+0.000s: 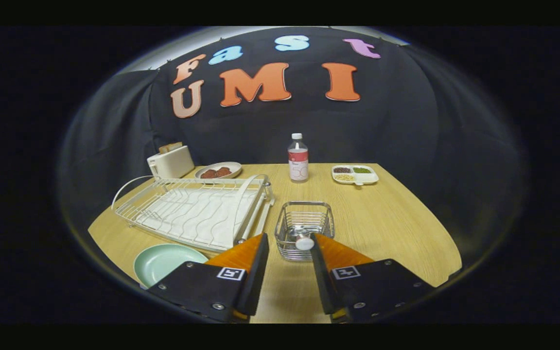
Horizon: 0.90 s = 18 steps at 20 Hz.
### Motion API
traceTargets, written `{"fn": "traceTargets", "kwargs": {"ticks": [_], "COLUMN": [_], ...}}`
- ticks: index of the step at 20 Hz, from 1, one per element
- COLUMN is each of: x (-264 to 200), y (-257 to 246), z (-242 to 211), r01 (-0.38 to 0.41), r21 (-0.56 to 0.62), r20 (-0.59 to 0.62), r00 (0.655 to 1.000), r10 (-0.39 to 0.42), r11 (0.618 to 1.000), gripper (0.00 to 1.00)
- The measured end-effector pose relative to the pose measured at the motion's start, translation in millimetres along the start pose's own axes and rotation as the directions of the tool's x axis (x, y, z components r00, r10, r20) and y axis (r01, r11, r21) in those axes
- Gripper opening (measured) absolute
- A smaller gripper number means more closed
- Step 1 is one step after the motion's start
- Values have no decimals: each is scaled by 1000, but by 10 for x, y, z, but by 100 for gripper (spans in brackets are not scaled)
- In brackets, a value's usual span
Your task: Take the plate from the dish rack, then take the spoon from the basket and place it into the plate.
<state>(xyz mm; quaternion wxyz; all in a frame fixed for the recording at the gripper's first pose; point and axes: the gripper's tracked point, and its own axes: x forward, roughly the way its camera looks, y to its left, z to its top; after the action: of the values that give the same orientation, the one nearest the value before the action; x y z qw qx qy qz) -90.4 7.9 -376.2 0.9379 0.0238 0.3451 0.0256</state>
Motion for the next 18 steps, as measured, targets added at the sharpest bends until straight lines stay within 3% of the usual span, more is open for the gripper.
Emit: {"fn": "traceTargets", "kwargs": {"ticks": [3, 7, 18], "x": [42, 35, -271], "y": [-61, -133, -190], "z": [33, 126, 723], "r01": [37, 76, 76], "r21": [-30, -22, 23], "r20": [6, 18, 73], "r00": [999, 997, 994], "r10": [-37, -75, -77], "r11": [999, 997, 997], "gripper": [32, 14, 13]}}
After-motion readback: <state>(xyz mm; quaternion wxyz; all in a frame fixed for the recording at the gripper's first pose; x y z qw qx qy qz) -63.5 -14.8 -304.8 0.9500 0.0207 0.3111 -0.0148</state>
